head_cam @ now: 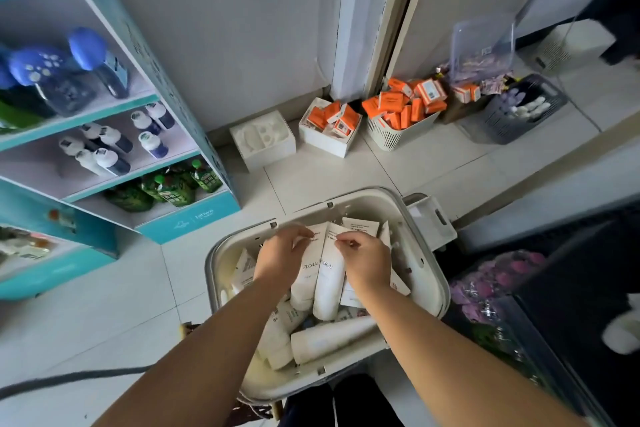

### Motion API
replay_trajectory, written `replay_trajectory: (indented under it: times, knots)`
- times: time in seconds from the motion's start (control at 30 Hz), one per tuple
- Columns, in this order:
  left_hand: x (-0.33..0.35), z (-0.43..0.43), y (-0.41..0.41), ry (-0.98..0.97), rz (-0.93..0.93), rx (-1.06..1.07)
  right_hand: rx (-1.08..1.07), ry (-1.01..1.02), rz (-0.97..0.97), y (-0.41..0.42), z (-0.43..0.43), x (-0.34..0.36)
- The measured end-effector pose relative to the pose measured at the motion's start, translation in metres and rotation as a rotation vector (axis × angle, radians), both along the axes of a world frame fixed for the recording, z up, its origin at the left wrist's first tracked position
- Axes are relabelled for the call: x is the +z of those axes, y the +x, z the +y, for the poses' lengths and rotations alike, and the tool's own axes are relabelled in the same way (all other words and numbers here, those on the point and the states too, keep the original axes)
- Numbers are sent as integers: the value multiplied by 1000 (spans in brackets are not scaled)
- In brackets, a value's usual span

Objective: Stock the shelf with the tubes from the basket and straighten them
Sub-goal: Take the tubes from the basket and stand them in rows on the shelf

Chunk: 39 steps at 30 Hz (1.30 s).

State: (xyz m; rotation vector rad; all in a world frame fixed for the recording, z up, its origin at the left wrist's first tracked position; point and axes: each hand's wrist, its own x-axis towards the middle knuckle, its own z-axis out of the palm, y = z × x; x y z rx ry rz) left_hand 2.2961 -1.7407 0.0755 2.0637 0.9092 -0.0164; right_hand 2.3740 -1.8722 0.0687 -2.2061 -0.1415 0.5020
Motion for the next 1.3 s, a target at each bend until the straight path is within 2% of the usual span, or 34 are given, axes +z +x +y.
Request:
replay_trajectory:
  times: [0.1, 0.3, 0.5, 0.7, 0.9, 1.0, 1.07, 1.23, 1.3]
  knots:
    - [8, 6, -12, -37, -6, -6, -34, 112, 47, -4, -6, 5]
    - [33, 20, -17, -103, -90, 18, 45, 263, 146, 1, -23, 34]
    - [80, 25, 3, -210, -234, -19, 84, 317, 98, 15, -45, 95]
    - [157, 3, 34, -333, -434, -135, 146, 358, -100, 28, -68, 176]
    - [254, -43, 73, -386, -632, -251, 50, 425, -375, 40, -120, 275]
    - [301, -80, 93, -455, -764, -312, -32, 427, -509, 45, -157, 322]
    - [329, -110, 102, -437, -826, -381, -88, 428, -567, 46, -186, 348]
    - [378, -197, 119, -480, -909, -509, -160, 395, -685, 39, -265, 398]
    - [388, -230, 127, -442, -925, -580, -187, 367, -723, 37, -298, 412]
